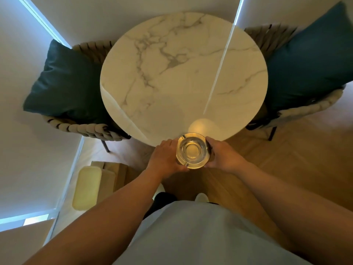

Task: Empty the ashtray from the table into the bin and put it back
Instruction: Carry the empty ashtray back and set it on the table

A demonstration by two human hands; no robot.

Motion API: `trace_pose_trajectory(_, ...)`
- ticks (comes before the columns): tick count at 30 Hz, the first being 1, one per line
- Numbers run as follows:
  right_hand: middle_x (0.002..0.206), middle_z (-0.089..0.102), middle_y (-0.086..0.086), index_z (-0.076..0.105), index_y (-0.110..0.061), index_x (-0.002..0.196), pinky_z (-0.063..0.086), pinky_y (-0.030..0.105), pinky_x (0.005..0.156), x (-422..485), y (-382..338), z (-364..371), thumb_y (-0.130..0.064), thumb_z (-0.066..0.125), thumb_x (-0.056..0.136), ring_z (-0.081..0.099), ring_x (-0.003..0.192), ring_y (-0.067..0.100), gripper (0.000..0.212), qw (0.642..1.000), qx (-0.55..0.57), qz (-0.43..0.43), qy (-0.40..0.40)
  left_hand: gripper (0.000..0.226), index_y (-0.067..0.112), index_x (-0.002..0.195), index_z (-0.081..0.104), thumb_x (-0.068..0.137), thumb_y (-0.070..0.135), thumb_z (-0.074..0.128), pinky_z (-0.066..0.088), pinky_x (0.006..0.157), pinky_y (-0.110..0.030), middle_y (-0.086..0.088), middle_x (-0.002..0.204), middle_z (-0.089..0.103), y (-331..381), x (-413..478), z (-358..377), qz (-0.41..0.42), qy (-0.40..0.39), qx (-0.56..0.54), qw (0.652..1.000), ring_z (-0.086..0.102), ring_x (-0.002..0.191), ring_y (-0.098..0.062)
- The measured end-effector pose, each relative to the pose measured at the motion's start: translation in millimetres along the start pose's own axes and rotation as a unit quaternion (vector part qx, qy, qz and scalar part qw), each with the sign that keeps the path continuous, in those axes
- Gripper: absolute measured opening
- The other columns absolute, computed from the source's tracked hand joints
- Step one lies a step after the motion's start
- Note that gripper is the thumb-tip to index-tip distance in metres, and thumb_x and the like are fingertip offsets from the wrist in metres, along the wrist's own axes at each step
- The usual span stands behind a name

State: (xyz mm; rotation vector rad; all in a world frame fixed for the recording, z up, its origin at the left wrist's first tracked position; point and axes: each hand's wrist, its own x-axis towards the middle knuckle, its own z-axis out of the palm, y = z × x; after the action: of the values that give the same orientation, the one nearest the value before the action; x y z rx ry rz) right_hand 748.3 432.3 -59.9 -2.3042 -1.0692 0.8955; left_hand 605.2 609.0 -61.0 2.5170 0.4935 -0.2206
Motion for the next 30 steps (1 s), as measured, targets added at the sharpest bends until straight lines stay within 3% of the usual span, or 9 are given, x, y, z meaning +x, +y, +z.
trace_pose_trajectory(11,0.112,0.066,-0.003,0.050,-0.024,0.124,0.055,0.039,0.083,26.4,3.7,-16.7,-0.030,0.091,0.060,0.061,0.097,0.017,0.076,1.000,0.019,0.007,0.007,0.093,0.021,0.133,0.043,0.059,0.057,0.084,0.045,0.098,-0.041,-0.003,0.128,0.057,-2.0,35.3,-13.5,-0.008,-0.020,0.017,1.000,0.052,0.114,-0.022)
trace_pose_trajectory(19,0.102,0.065,-0.001,0.051,-0.020,0.119,0.054,0.041,0.075,97.5,-14.9,-48.1,-0.032,0.089,0.062,0.060,0.086,0.019,0.070,0.999,-0.002,0.028,0.030,0.099,0.019,0.135,0.041,0.056,0.061,0.083,0.044,0.095,-0.038,-0.004,0.126,0.056,-35.7,107.3,-54.7,0.012,-0.021,0.022,0.999,0.050,0.113,-0.023)
trace_pose_trajectory(30,0.106,0.067,0.000,0.052,-0.020,0.123,0.053,0.036,0.077,185.5,-31.1,-71.4,-0.028,0.089,0.061,0.059,0.087,0.018,0.073,0.997,0.003,0.054,0.056,0.093,0.020,0.130,0.044,0.054,0.057,0.085,0.043,0.090,-0.037,-0.003,0.121,0.057,-73.7,191.1,-96.5,0.010,-0.025,0.028,0.999,0.051,0.110,-0.024)
